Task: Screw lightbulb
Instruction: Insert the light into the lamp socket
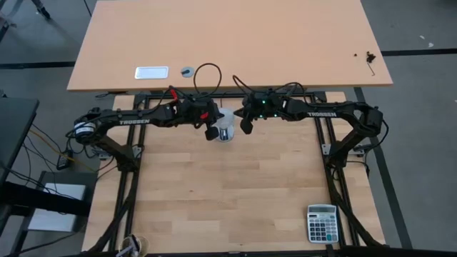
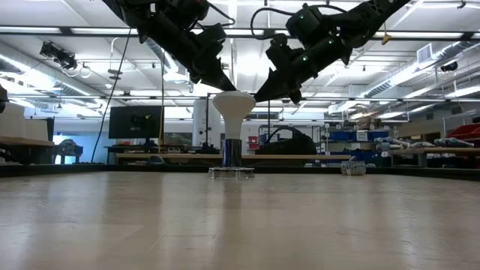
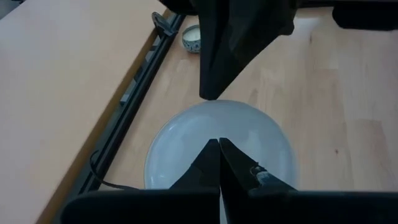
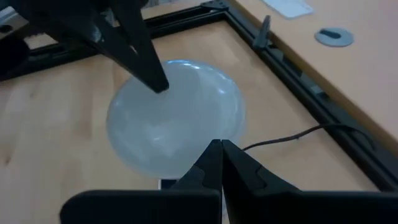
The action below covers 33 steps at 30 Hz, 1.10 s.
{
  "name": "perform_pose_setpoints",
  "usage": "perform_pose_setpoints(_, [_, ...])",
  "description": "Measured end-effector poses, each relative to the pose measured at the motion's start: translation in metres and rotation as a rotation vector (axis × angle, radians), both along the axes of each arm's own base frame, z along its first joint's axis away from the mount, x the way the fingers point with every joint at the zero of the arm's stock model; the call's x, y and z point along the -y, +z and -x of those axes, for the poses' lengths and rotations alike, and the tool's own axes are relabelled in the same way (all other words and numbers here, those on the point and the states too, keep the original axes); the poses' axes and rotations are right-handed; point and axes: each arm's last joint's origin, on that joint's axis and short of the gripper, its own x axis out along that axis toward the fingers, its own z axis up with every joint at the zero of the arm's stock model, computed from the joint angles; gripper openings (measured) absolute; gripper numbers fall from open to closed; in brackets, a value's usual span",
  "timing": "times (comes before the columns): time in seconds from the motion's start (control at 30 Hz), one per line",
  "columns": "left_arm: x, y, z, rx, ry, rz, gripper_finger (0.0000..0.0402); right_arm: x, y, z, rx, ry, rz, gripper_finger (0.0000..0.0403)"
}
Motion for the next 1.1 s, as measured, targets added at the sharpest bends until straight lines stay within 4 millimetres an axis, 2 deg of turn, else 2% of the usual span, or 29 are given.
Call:
perform_pose_setpoints(0.17, [0.0,0.0,0.0,-0.004,0.002,0.001,0.0,-0.007,0.001,-0.001,-0.002,0.039,-0.025,0.0009])
perform_pose_setpoints(0.43, [0.0,0.0,0.0,0.002,0.004,-0.003,0.0,-0.025,0.002,-0.007,0.041,0.234,-0.107,0.0009])
perform_pose_setpoints(0.53, [0.0,0.0,0.0,0.004,0.005,-0.003,0.0,-0.025,0.006,-0.007,0.036,0.16,-0.039,0.0009])
perform_pose_setpoints(0.63, [0.0,0.0,0.0,0.002,0.006,-0.002,0.0,-0.014,0.008,-0.002,0.017,0.007,0.044,0.0009])
perform_pose_setpoints(0.73, [0.0,0.0,0.0,0.001,0.005,-0.002,0.0,-0.002,0.007,0.002,-0.001,-0.056,0.054,0.0009])
perform_pose_setpoints(0.9, [0.0,0.0,0.0,0.003,0.006,-0.003,0.0,0.003,0.0,0.002,-0.012,-0.013,0.01,0.0009])
perform_pose_setpoints(1.1, [0.0,0.0,0.001,-0.006,0.009,-0.002,0.0,-0.007,0.001,0.0,-0.004,0.072,-0.03,0.0009])
